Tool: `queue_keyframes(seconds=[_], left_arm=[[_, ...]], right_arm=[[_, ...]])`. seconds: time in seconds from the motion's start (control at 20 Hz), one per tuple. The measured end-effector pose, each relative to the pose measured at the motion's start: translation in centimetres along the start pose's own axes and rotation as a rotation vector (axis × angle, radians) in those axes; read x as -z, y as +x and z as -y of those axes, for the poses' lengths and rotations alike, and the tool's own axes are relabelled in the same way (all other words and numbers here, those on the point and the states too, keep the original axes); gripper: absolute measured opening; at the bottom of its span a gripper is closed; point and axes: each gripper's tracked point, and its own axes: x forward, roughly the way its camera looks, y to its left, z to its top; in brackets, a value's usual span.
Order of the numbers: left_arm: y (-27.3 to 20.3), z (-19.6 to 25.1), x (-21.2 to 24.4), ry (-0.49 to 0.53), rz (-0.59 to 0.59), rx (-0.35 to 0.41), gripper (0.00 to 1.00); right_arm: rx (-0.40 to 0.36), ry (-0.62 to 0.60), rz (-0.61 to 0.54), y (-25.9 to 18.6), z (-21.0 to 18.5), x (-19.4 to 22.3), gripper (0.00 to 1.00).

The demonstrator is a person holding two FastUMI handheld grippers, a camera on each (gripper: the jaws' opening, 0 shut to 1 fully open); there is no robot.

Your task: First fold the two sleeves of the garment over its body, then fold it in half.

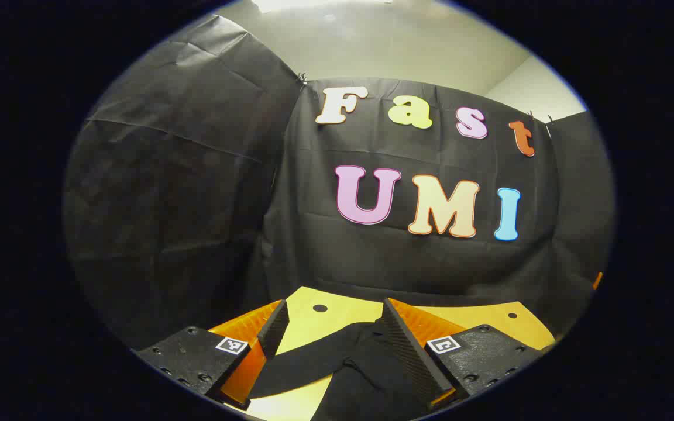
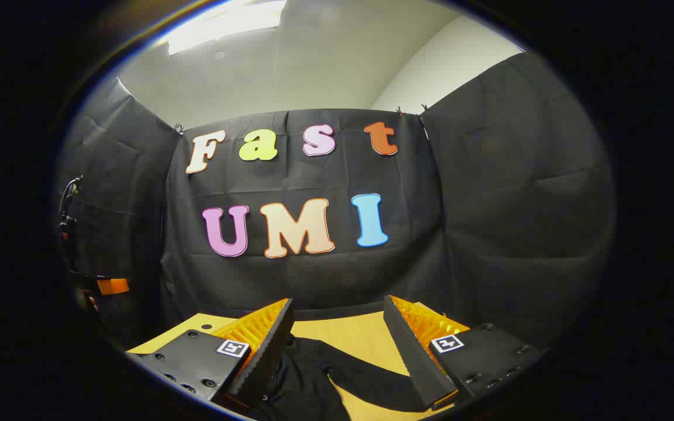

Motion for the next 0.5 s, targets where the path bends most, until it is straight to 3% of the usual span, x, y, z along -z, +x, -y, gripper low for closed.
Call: queue_keyframes(seconds=[0.05,0.15,0.2,0.5], left_arm=[[0.3,0.0,-0.2,0.012,0.0,0.002,0.95],[0.6,0.6,-0.3,0.018,-0.001,0.02,0.95],[0.8,1.0,-0.5,0.016,0.003,0.029,0.95],[0.8,1.4,-1.2,0.042,0.028,0.04,0.95]], right_arm=[[-0.002,0.008,0.007,0.1,-0.2,-0.2,0.96],[-0.001,0.011,0.017,0.2,-0.4,-0.4,1.0],[0.002,0.005,0.022,0.2,-0.5,-0.6,0.96],[0.016,0.003,0.039,0.1,0.3,-1.0,0.96]])
